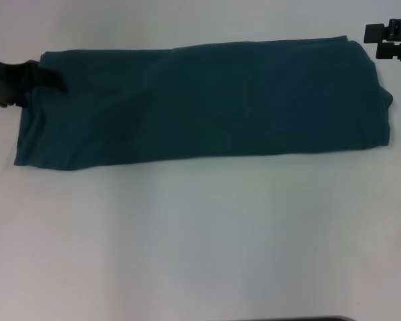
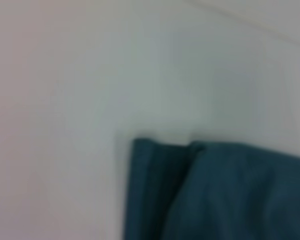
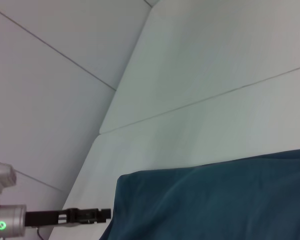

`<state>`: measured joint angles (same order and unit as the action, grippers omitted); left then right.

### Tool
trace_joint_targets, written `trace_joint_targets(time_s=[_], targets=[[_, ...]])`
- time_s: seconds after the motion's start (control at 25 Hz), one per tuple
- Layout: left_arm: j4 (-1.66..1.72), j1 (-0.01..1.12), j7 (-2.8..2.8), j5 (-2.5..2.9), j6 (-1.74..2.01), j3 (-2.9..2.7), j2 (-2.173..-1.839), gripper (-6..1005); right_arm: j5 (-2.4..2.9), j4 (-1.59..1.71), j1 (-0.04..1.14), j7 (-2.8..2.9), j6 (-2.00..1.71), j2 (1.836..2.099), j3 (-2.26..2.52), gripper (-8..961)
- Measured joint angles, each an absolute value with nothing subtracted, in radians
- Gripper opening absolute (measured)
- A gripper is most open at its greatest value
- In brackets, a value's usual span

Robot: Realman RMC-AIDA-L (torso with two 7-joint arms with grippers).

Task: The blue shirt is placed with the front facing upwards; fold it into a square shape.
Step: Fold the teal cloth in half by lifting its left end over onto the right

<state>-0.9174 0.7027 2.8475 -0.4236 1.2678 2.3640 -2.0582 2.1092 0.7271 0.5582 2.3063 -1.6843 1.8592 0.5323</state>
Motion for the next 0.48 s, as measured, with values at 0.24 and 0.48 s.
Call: trace_joint_targets(time_s=[0.24,0.48], targets=[[-0.929,0.700,2.830,-0.478,1.329,2.357,-2.063,905,2.111,0.727,0.556,2.307,-1.683,1.858,0.532,898],[-0.909,0.700,2.836,-0.436,1.302,2.350,-2.072,907,2.113,0.727,0.558,2.307,-1.677,1.855,0.532,898]])
